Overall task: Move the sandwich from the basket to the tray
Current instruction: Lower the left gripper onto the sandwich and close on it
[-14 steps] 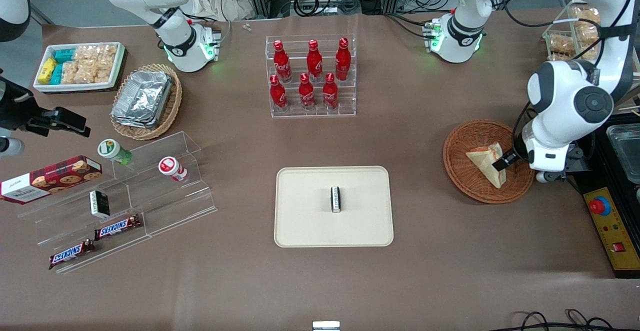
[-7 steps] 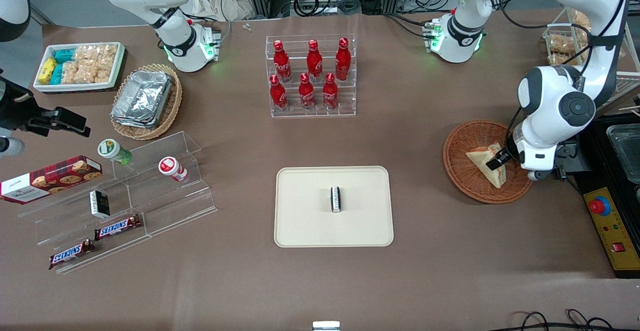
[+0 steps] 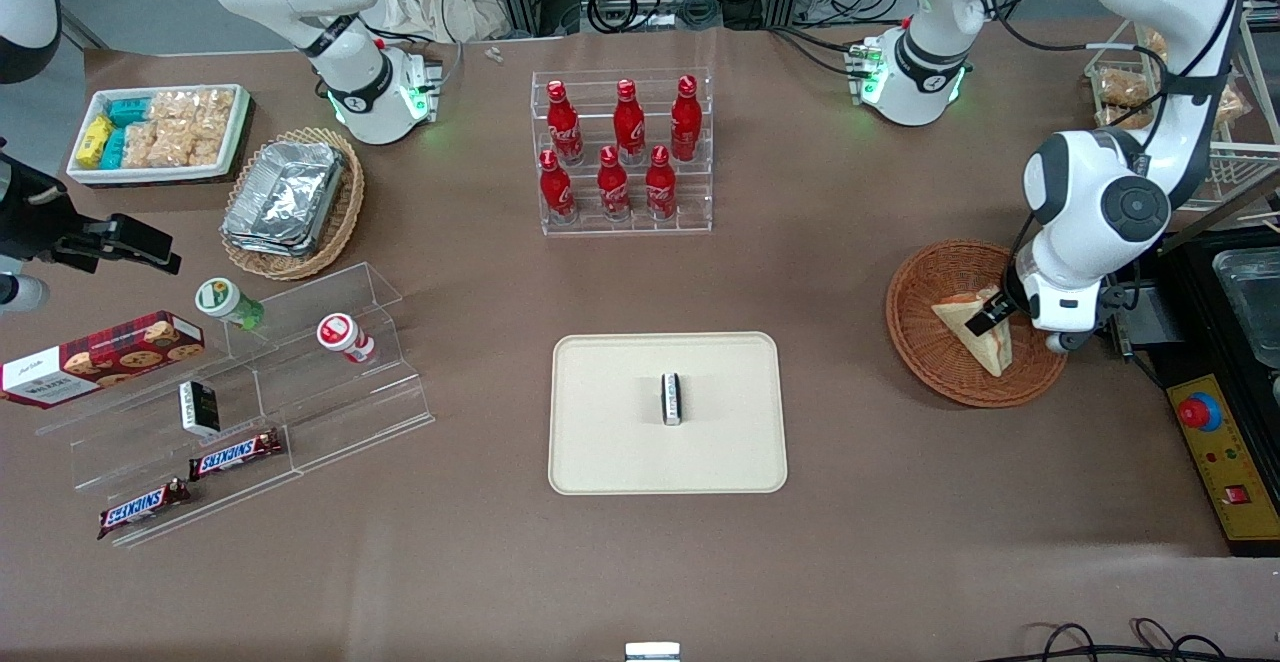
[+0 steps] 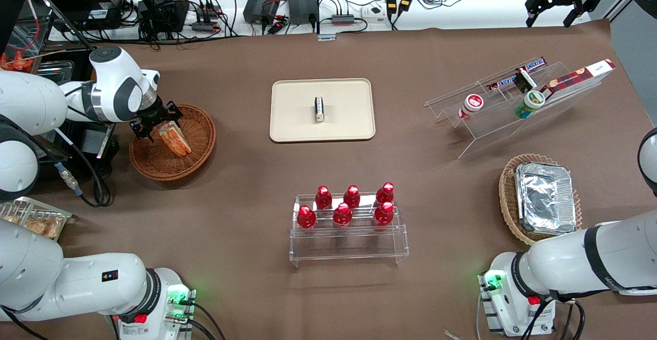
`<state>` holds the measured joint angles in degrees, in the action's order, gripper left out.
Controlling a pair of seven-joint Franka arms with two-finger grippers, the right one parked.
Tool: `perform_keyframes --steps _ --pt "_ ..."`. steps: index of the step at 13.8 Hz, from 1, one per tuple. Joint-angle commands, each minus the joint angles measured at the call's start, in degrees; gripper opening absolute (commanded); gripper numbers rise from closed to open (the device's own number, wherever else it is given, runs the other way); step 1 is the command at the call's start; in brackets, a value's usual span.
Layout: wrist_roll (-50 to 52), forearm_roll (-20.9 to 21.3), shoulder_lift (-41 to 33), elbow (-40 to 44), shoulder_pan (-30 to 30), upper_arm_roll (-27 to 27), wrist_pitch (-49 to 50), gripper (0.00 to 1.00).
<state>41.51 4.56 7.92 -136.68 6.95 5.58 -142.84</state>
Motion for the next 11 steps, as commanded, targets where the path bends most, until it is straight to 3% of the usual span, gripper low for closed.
perform_keyframes --steps 1,6,7,10,11 --pt "2.1 1.2 -0.5 -2.1 0.2 0.0 -3.3 0.99" --pt "2.0 1.2 1.0 -3.8 0.3 0.0 -7.9 0.97" --pt "1.9 1.2 1.0 -3.8 0.3 0.0 -7.8 0.87" --pt "1.1 1.4 0.8 -3.7 0.2 0.1 -7.8 0.13" --pt "1.0 1.4 0.4 -3.6 0.0 0.1 -7.5 0.0"
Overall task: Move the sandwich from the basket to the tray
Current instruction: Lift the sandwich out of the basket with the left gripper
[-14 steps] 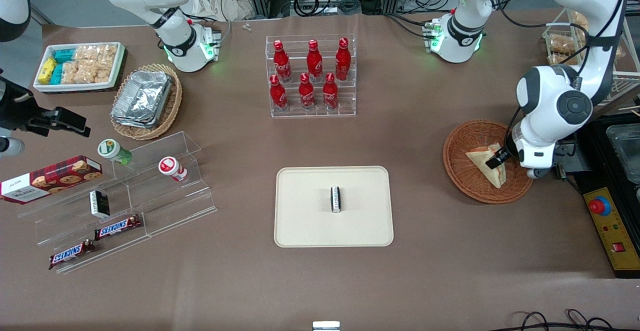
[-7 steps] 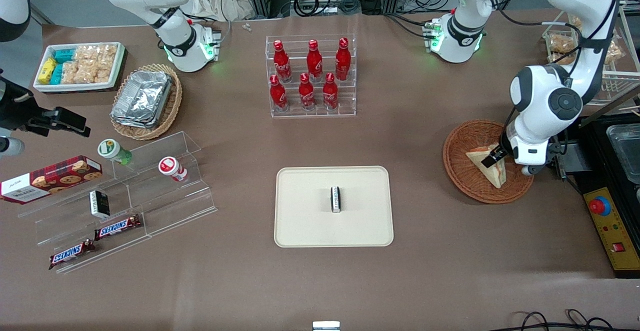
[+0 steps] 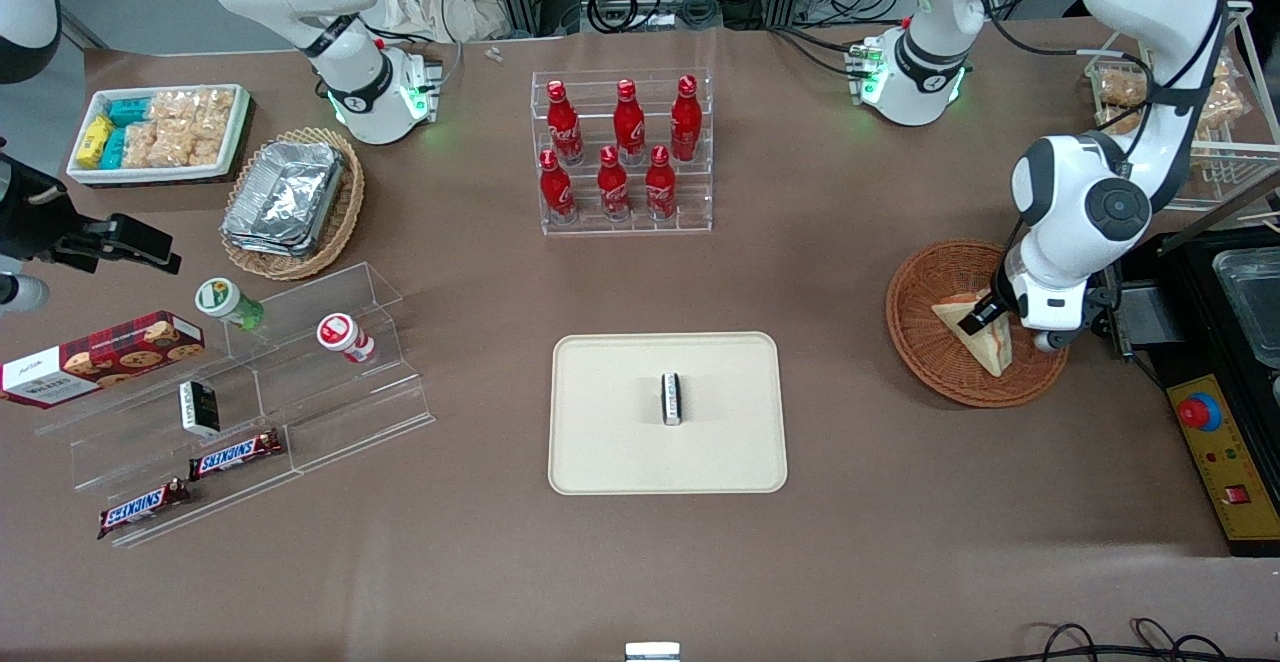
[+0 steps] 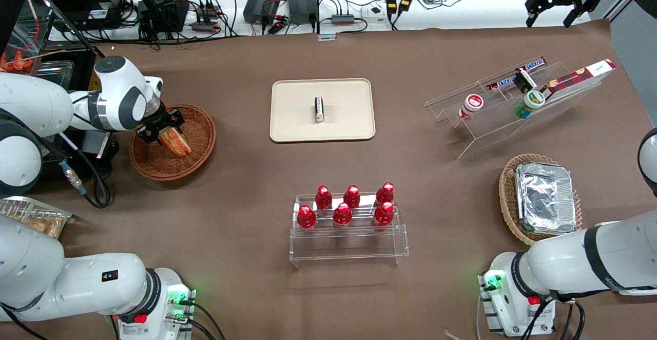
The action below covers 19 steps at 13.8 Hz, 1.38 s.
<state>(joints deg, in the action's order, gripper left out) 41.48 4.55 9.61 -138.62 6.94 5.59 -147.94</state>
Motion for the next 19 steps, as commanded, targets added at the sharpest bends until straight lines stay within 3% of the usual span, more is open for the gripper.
perform_keyframes --steps 1,5,8,11,13,16,19 --pt "0.9 1.4 -1.5 -1.5 0.0 0.1 -2.1 0.0" --pt "-3.8 1.4 -6.2 -0.3 0.0 0.2 2.1 0.0" --pt "-15.5 1.4 -12.5 3.5 -0.1 0.4 11.6 0.0" --pt "-19.5 -0.2 -11.6 23.8 -1.6 2.7 39.3 0.0" --pt "-19.9 -0.3 -8.7 37.9 -3.1 5.1 52.7 0.0" --pt "-31.3 -0.4 -7.2 43.7 -5.2 10.8 55.6 0.0" --pt "-23.0 -4.5 -3.4 44.5 -5.8 16.1 54.3 0.0"
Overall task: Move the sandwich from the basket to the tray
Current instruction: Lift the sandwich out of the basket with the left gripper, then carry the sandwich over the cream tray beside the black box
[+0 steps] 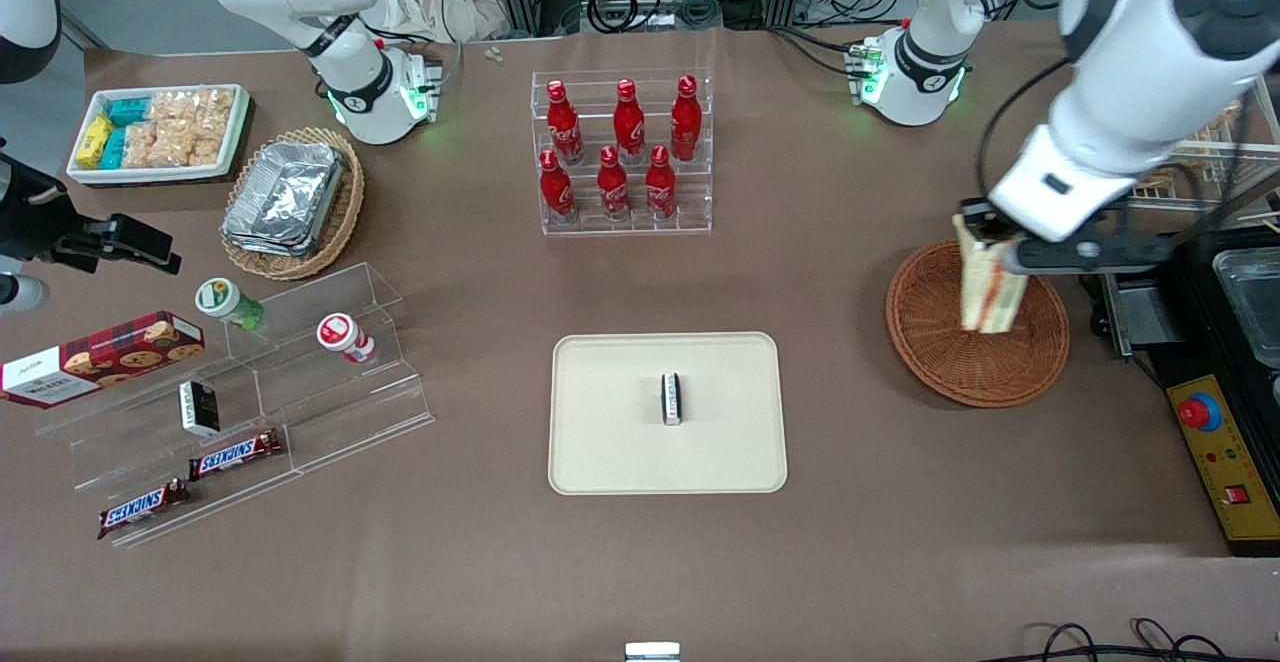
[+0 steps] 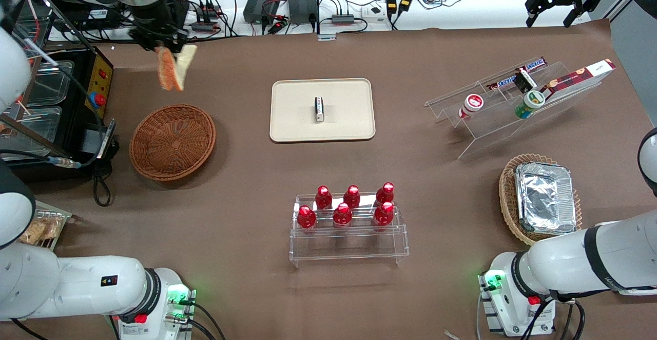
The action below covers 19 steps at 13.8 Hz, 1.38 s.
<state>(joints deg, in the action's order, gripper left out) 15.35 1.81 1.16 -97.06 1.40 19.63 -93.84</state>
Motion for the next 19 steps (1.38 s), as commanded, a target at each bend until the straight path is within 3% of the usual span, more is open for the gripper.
perform_keyframes --steps 1,7,12,19 --pt "5.8 -1.1 7.6 3.1 -1.3 4.2 -2.5 0.0" --pt "19.2 1.8 24.7 3.2 -8.2 4.9 -21.9 0.0" --pt "29.8 15.6 34.9 6.8 -12.2 4.5 -26.1 0.0" --pt "29.9 16.1 42.2 10.2 -12.3 4.5 -31.4 0.0"
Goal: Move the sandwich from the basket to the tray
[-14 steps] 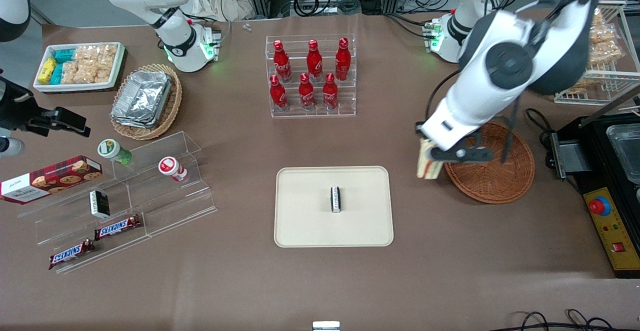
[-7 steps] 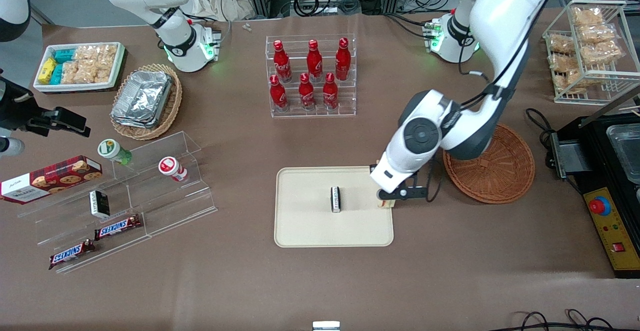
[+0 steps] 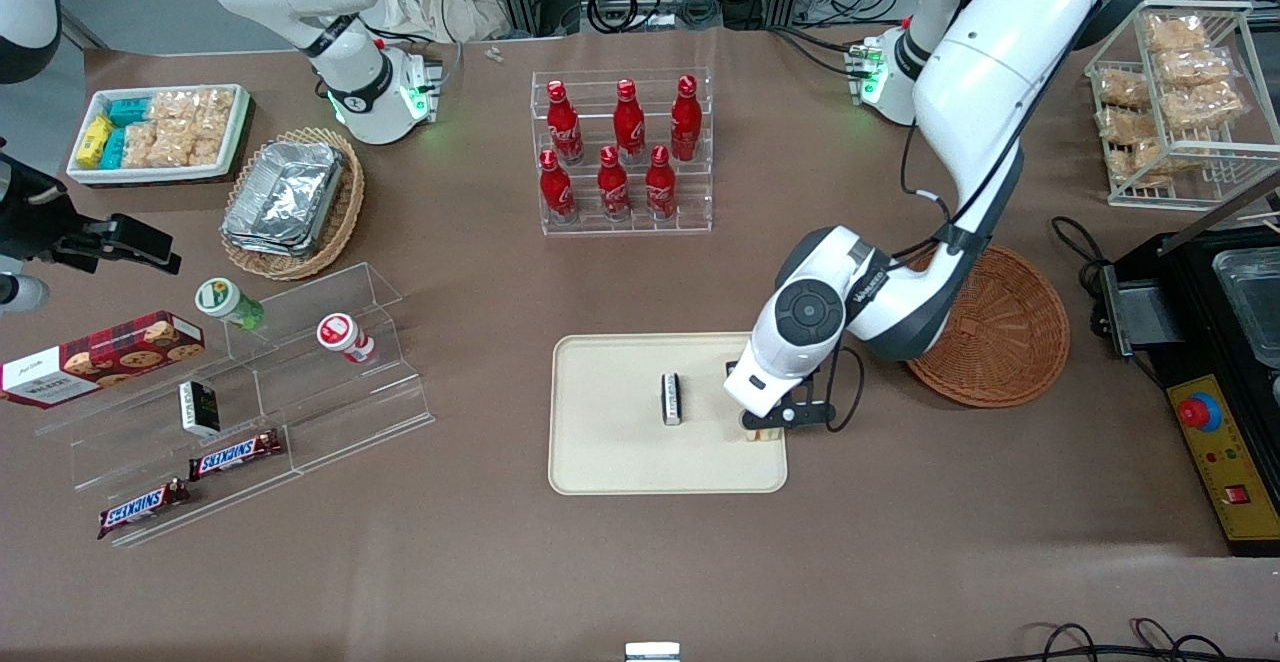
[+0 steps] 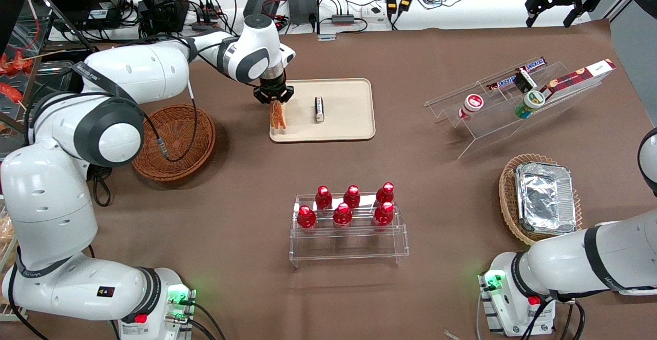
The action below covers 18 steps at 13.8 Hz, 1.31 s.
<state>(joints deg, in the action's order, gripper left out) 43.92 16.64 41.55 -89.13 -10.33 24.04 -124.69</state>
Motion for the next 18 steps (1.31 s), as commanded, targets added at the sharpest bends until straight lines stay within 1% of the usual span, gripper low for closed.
perform_keyframes --steps 1,3,4,5,6,10,12,14,15,16,17,18 --pt "1.3 1.3 2.8 3.3 -0.7 0.0 -1.3 0.0" --pt "1.3 1.4 3.5 3.6 -0.7 0.0 -2.1 0.0" --pt "1.4 1.3 3.5 3.6 -0.7 0.0 -2.1 0.42" --pt "1.0 1.5 3.5 3.6 -0.6 0.0 -2.2 0.98" --pt "1.0 1.5 3.1 3.6 -0.5 0.0 -2.1 1.0" --pt "1.7 1.2 -0.6 3.7 0.1 0.0 -0.5 1.0" --pt "1.4 0.5 -5.9 3.4 1.1 0.0 4.6 1.0" --pt "-1.6 -0.1 -13.3 0.9 4.2 0.5 12.2 1.0" --pt "-3.2 -1.8 -18.0 -3.6 5.8 0.7 12.1 1.0" --pt "-4.0 -4.8 -23.3 -10.2 8.7 0.7 8.9 1.0" --pt "-8.0 -7.6 -29.3 -18.5 11.9 1.3 3.9 1.0" --pt "-13.5 -11.3 -34.6 -26.1 13.9 1.3 -1.8 1.0"
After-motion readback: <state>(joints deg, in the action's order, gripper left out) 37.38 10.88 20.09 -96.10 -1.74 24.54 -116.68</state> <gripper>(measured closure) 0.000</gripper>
